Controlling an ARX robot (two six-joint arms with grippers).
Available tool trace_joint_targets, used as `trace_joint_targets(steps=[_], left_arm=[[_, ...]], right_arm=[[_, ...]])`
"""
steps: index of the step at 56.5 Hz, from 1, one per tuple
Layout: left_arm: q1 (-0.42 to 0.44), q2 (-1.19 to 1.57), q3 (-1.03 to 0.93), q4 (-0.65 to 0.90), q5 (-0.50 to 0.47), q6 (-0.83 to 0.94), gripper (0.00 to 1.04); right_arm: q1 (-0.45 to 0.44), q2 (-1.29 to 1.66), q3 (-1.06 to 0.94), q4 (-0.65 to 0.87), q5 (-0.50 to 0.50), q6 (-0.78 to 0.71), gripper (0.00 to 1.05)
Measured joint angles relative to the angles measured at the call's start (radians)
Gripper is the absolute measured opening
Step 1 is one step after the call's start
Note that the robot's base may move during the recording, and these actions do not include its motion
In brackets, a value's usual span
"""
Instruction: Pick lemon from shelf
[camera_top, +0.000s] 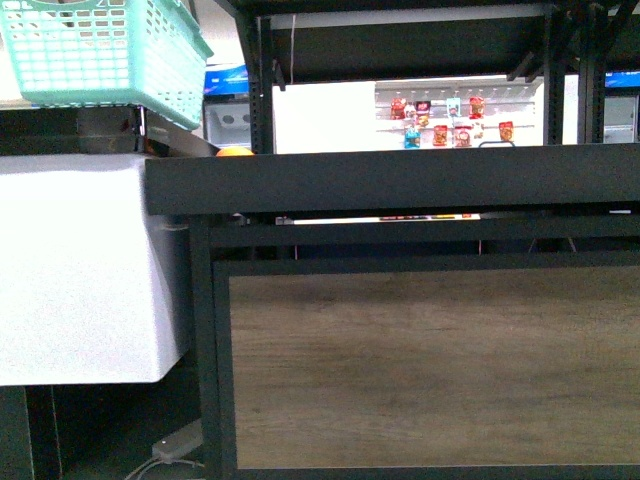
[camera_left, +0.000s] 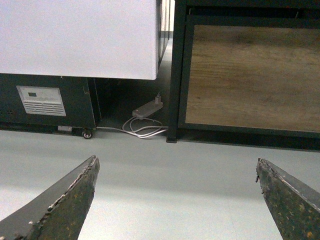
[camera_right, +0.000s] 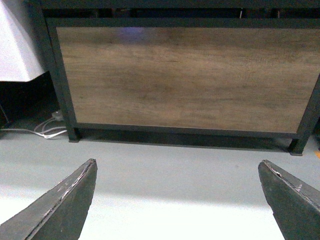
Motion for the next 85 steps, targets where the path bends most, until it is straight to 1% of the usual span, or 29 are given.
trace_joint_targets(steps=[85], left_arm=[[0.000, 0.000, 0.000, 0.000, 0.000, 0.000, 0.97]], right_arm=[[0.000, 0.000, 0.000, 0.000, 0.000, 0.000, 0.97]])
